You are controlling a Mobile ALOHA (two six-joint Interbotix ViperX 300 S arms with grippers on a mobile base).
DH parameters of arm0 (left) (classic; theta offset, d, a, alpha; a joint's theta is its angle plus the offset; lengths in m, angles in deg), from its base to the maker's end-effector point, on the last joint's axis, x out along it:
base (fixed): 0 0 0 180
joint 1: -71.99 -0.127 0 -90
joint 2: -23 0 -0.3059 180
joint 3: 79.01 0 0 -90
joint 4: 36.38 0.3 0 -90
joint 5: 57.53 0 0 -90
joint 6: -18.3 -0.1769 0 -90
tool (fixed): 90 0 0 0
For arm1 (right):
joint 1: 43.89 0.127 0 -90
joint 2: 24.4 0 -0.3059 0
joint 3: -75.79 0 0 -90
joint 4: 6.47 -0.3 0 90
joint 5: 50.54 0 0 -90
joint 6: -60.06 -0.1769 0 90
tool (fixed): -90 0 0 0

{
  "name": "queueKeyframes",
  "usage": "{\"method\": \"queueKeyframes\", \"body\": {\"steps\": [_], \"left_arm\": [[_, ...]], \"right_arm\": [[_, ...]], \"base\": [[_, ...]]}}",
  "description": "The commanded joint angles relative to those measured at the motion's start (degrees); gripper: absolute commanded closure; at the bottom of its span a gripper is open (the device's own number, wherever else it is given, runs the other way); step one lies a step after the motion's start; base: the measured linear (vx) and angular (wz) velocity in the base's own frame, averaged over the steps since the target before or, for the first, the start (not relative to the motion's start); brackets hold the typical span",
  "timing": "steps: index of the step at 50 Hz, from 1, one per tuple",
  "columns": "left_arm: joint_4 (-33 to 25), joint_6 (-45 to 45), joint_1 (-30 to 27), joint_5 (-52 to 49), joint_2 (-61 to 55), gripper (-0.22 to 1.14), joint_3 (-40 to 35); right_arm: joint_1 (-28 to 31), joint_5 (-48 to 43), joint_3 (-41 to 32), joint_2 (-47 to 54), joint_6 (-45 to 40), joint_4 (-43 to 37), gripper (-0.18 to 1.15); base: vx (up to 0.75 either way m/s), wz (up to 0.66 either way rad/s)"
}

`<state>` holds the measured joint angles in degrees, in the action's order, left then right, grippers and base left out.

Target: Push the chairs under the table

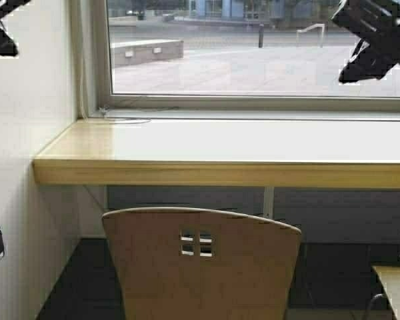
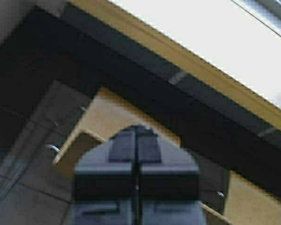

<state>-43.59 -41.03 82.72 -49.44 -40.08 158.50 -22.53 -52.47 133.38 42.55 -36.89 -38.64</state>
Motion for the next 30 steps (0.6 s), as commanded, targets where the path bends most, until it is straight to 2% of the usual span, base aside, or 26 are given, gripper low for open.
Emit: {"method": "queueKeyframes", "body": {"steps": [1, 9, 15, 21, 30], "left_arm": [[-1.93, 4.66, 6.94, 1.05, -8.17, 0.86, -3.16], [-6.94, 8.17, 13.71, 1.93, -23.64, 0.8, -8.0], [-10.63, 9.4, 16.79, 2.02, -35.24, 0.65, -12.39], [-15.64, 10.37, 20.48, 2.29, -44.38, 0.46, -16.26], [-22.59, 11.07, 20.65, 2.02, -55.55, 0.15, -22.85]], "right_arm": [[1.85, -2.02, -1.32, 6.86, 0.18, -8.53, 0.92], [4.04, -3.16, -5.1, 18.98, 0.18, -14.06, 0.88], [6.06, -3.6, -9.67, 29.09, 0.09, -15.64, 0.77], [6.24, -3.78, -13.97, 38.85, 0.18, -19.6, 0.55], [6.5, 3.25, -22.24, 49.75, 0.26, -25.4, 0.18]], "base": [[0.17, 0.01], [0.13, 0.02], [0.1, 0.02], [0.05, 0.02], [0.01, 0.02]]}}
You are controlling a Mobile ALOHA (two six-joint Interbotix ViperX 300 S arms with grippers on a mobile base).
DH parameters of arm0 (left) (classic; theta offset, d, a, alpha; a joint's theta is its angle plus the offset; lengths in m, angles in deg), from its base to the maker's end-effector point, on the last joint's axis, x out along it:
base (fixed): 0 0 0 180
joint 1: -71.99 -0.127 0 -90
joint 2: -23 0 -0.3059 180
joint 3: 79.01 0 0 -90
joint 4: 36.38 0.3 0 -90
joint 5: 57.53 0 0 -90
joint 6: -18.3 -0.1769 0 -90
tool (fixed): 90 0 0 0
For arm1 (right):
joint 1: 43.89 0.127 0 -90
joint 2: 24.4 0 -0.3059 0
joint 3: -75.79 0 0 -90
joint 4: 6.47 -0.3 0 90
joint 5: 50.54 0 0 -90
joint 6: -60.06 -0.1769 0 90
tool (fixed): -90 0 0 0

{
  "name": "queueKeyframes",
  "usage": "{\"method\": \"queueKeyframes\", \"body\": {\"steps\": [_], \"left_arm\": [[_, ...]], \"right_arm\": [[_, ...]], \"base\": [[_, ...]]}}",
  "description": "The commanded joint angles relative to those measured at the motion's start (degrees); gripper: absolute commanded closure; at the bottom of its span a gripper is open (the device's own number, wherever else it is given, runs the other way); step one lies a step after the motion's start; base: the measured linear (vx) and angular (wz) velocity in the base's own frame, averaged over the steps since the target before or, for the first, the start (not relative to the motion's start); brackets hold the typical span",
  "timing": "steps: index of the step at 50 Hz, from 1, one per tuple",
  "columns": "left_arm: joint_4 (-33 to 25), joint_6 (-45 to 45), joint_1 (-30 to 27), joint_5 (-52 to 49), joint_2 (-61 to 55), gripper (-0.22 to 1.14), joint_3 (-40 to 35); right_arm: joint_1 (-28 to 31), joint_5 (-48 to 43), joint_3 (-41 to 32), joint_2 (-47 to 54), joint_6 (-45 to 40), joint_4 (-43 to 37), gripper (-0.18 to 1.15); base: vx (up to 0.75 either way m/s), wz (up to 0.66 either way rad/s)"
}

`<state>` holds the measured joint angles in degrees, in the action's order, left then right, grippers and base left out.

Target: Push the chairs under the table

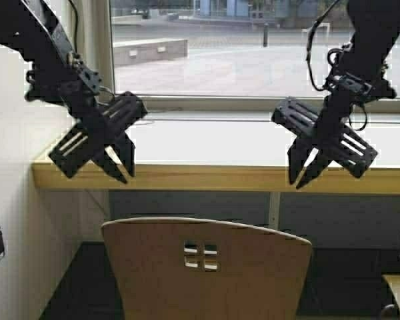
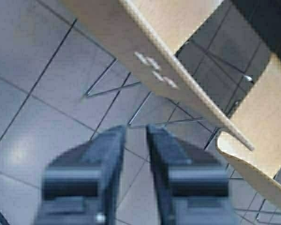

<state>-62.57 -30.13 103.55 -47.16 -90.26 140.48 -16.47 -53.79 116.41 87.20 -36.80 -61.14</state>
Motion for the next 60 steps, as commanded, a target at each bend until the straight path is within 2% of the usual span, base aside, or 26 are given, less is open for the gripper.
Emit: {"method": "queueKeyframes", "body": {"steps": [1, 4, 7, 11, 17, 25, 34, 42, 60], "left_arm": [[-4.13, 0.18, -0.09, -0.53, -5.98, 0.12, -5.45], [-5.71, 0.7, -0.18, -1.23, -7.73, 0.04, -7.03], [-8.79, 1.67, -0.18, -1.23, -9.32, 0.0, -8.35], [-14.5, 3.16, -0.09, -0.35, -11.95, 0.0, -10.55], [-19.69, 3.69, -0.18, 0.62, -16.17, 0.0, -13.97], [-24.52, 4.13, -0.7, 2.64, -20.21, 0.0, -17.05], [-24.96, 4.22, -3.43, 2.99, -23.91, 0.0, -20.3], [-22.76, 4.13, -6.06, 2.11, -26.98, 0.0, -25.22], [-22.15, 4.13, -7.73, -0.44, -34.37, 0.01, -34.1]], "right_arm": [[0.44, 5.54, -6.24, 6.06, 0.18, -3.34, 0.14], [0.44, 7.38, -8.44, 7.91, 0.09, -5.62, 0.07], [0.44, 7.65, -9.84, 8.96, 0.09, -9.32, 0.05], [0.44, 5.71, -11.43, 10.28, -0.09, -16.79, 0.05], [1.05, 3.25, -13.27, 12.83, 0.09, -28.12, 0.05], [2.29, 1.67, -17.31, 17.14, 0.09, -36.12, 0.05], [2.46, 0.97, -21.8, 21.97, 0.09, -39.11, 0.06], [2.46, 0.35, -26.28, 26.02, 0.09, -40.25, 0.06], [0.79, 0.26, -31.9, 32.26, 0.09, -40.43, 0.06]], "base": [[-0.01, -0.01], [-0.02, -0.01], [-0.03, -0.02], [-0.03, -0.03], [-0.02, -0.03], [-0.01, -0.02], [0.0, 0.0], [0.0, 0.0], [0.0, 0.0]]}}
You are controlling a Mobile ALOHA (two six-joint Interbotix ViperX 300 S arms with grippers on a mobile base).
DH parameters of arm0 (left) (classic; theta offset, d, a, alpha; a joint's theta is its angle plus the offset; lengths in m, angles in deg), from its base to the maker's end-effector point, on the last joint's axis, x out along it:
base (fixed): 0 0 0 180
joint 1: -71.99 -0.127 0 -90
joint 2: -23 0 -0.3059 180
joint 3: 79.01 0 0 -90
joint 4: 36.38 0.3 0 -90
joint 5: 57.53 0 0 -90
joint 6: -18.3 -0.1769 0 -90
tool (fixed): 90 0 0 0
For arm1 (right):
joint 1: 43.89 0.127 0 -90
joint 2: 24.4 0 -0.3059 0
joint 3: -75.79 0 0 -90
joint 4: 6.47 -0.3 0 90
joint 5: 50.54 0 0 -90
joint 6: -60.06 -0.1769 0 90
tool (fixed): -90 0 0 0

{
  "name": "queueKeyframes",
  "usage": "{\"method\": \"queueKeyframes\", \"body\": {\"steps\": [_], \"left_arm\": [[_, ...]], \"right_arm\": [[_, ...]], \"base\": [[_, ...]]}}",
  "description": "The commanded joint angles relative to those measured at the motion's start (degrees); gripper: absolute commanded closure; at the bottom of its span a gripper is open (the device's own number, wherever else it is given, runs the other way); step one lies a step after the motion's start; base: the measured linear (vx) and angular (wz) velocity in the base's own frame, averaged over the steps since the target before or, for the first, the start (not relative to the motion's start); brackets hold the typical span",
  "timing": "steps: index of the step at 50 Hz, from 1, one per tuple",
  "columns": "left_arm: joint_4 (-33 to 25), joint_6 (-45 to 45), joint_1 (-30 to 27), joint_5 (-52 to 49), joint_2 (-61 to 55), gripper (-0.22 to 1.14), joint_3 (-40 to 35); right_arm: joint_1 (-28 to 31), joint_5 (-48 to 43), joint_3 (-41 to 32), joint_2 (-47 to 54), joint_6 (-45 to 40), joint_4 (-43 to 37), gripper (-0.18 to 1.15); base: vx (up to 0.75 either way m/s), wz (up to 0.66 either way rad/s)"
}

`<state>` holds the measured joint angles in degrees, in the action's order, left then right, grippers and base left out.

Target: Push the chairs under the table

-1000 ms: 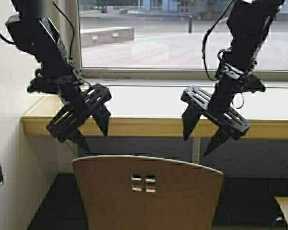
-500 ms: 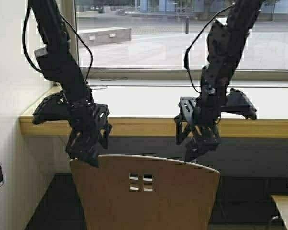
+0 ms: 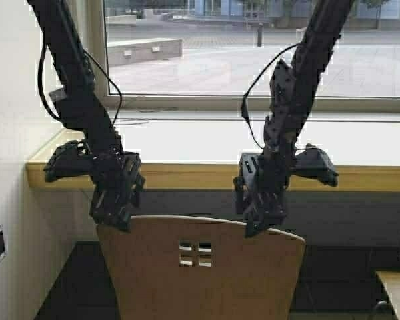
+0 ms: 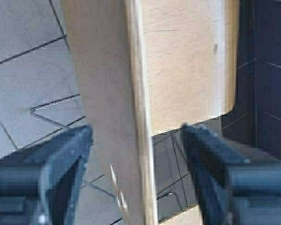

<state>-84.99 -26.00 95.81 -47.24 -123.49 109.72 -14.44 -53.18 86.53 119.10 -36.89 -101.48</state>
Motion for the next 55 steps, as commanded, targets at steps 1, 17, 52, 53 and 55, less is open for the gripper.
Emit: {"method": "queueKeyframes", "body": {"steps": [1, 17, 52, 53, 55], "left_arm": [[0.26, 0.0, 0.0, -0.62, -1.58, 0.0, -3.96], [0.26, 0.0, -0.7, -1.41, -7.38, 0.01, -11.07], [0.26, -0.44, -1.93, -2.55, -10.55, 0.89, -13.01], [0.18, -0.44, -1.93, -2.64, -10.55, 0.89, -13.1], [0.26, -0.44, -1.85, -2.64, -10.63, 0.88, -13.27]], "right_arm": [[-1.32, -0.35, -2.37, 0.62, 0.18, -0.09, 0.06], [-3.78, 0.79, -9.32, 6.86, 0.62, 0.26, 0.06], [-4.39, 2.81, -13.27, 11.78, 0.62, 0.35, 0.96], [-4.48, 2.81, -13.27, 11.87, 0.62, 0.35, 0.96], [-4.83, 2.81, -13.62, 11.87, 0.62, 0.35, 0.94]], "base": [[0.0, 0.0], [0.0, 0.0], [0.0, 0.0], [0.0, 0.0], [0.0, 0.0]]}}
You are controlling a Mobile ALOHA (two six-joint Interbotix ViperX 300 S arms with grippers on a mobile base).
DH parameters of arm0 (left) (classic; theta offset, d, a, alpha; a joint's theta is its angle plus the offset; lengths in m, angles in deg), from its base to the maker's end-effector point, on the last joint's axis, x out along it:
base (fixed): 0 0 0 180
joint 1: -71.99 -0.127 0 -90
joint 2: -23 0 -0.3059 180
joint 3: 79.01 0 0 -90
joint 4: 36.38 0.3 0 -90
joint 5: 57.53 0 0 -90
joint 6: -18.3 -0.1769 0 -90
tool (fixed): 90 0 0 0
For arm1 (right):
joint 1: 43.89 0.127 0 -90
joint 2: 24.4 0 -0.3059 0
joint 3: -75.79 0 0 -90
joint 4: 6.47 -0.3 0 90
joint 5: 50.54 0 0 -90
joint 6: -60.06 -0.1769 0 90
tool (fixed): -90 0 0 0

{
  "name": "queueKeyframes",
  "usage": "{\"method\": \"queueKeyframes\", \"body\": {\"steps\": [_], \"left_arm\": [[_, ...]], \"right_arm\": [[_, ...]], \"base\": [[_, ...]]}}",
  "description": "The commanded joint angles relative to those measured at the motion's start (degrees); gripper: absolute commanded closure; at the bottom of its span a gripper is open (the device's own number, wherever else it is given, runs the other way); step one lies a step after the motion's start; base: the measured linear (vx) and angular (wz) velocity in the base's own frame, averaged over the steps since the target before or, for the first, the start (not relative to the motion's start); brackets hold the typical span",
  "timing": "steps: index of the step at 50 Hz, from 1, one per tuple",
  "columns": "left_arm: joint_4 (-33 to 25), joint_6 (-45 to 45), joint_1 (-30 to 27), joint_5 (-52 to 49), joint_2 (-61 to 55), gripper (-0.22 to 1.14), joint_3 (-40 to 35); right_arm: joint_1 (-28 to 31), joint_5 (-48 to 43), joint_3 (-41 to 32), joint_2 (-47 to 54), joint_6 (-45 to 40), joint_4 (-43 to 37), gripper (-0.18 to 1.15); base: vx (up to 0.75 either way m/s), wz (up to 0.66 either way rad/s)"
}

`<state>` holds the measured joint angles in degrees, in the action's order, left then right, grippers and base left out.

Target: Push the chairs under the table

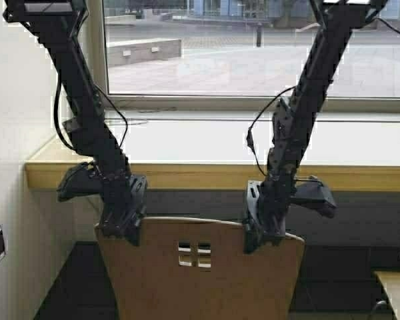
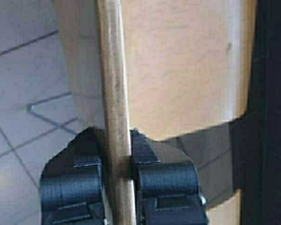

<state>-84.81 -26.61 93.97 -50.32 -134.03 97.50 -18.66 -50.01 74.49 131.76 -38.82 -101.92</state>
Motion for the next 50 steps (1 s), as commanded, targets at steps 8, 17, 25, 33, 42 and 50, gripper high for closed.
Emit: {"method": "queueKeyframes", "body": {"steps": [8, 17, 25, 33, 42, 50], "left_arm": [[-0.09, 0.18, -0.09, 0.79, -0.79, 0.88, -1.58], [-0.18, 0.26, -0.09, 1.14, -0.88, 0.88, -1.58], [-0.09, 0.26, -0.09, 0.53, -0.7, 0.88, -1.76], [-0.09, 0.18, -0.09, 0.09, -0.53, 0.88, -1.76], [0.18, 0.09, 0.0, 0.09, -0.7, 0.88, -1.58], [0.18, 0.09, 0.09, -0.09, -0.18, 0.88, -1.58]], "right_arm": [[-1.93, -0.35, -1.67, -0.79, 2.55, 0.79, 0.93], [-2.81, -0.09, -2.81, -0.44, 2.64, 0.97, 0.93], [-2.9, 1.23, -2.46, -0.44, 2.64, 1.85, 0.93], [-3.08, 1.49, -1.85, 0.0, 2.64, 2.64, 0.93], [-3.43, 1.93, -2.81, 1.41, 2.64, 3.69, 0.93], [-3.6, 2.99, -2.64, 1.49, 2.64, 5.19, 0.93]], "base": [[0.01, 0.0], [0.06, 0.03], [0.13, 0.02], [0.18, 0.03], [0.21, 0.04], [0.23, 0.02]]}}
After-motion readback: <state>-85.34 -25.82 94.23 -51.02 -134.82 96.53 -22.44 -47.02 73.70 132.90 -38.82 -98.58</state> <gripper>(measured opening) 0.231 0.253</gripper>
